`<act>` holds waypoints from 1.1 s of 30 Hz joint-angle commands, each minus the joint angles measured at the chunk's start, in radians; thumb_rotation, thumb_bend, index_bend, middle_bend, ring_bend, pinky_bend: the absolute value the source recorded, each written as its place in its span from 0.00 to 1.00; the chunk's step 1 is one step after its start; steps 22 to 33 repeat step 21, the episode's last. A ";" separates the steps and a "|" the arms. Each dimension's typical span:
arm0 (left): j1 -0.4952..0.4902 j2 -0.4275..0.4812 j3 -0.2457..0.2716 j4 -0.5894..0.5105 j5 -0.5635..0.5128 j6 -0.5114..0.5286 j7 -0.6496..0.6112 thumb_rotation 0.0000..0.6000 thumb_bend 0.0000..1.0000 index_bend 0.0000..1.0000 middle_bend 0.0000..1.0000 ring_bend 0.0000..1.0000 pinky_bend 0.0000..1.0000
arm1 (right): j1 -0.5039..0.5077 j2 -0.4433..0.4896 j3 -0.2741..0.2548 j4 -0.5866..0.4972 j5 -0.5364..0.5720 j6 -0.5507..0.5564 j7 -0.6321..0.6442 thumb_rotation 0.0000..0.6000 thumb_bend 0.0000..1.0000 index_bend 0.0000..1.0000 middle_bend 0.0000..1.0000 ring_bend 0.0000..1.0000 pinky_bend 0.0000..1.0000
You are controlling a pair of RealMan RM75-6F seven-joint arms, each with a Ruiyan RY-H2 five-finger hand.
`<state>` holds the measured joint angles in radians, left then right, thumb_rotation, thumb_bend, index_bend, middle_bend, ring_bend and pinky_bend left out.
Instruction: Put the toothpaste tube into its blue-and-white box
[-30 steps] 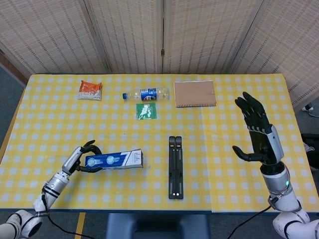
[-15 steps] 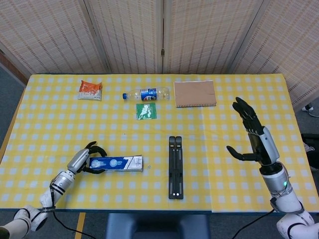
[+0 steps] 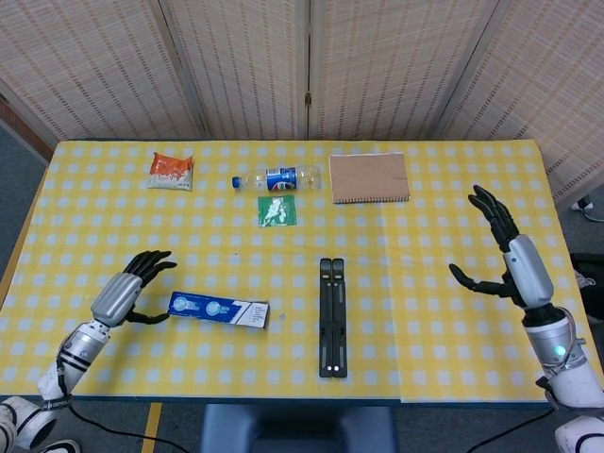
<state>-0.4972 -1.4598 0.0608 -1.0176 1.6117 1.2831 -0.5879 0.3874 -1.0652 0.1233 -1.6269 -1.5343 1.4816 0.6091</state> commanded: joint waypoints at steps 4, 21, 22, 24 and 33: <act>0.188 0.244 -0.038 -0.378 -0.147 0.192 0.530 1.00 0.17 0.21 0.10 0.00 0.00 | -0.172 0.050 -0.064 -0.095 0.224 0.060 -0.741 1.00 0.34 0.00 0.00 0.00 0.00; 0.337 0.165 -0.063 -0.371 -0.143 0.355 0.747 1.00 0.17 0.19 0.10 0.00 0.00 | -0.306 -0.064 -0.086 0.010 0.189 0.133 -0.719 1.00 0.34 0.00 0.00 0.00 0.00; 0.337 0.165 -0.063 -0.371 -0.143 0.355 0.747 1.00 0.17 0.19 0.10 0.00 0.00 | -0.306 -0.064 -0.086 0.010 0.189 0.133 -0.719 1.00 0.34 0.00 0.00 0.00 0.00; 0.337 0.165 -0.063 -0.371 -0.143 0.355 0.747 1.00 0.17 0.19 0.10 0.00 0.00 | -0.306 -0.064 -0.086 0.010 0.189 0.133 -0.719 1.00 0.34 0.00 0.00 0.00 0.00; 0.337 0.165 -0.063 -0.371 -0.143 0.355 0.747 1.00 0.17 0.19 0.10 0.00 0.00 | -0.306 -0.064 -0.086 0.010 0.189 0.133 -0.719 1.00 0.34 0.00 0.00 0.00 0.00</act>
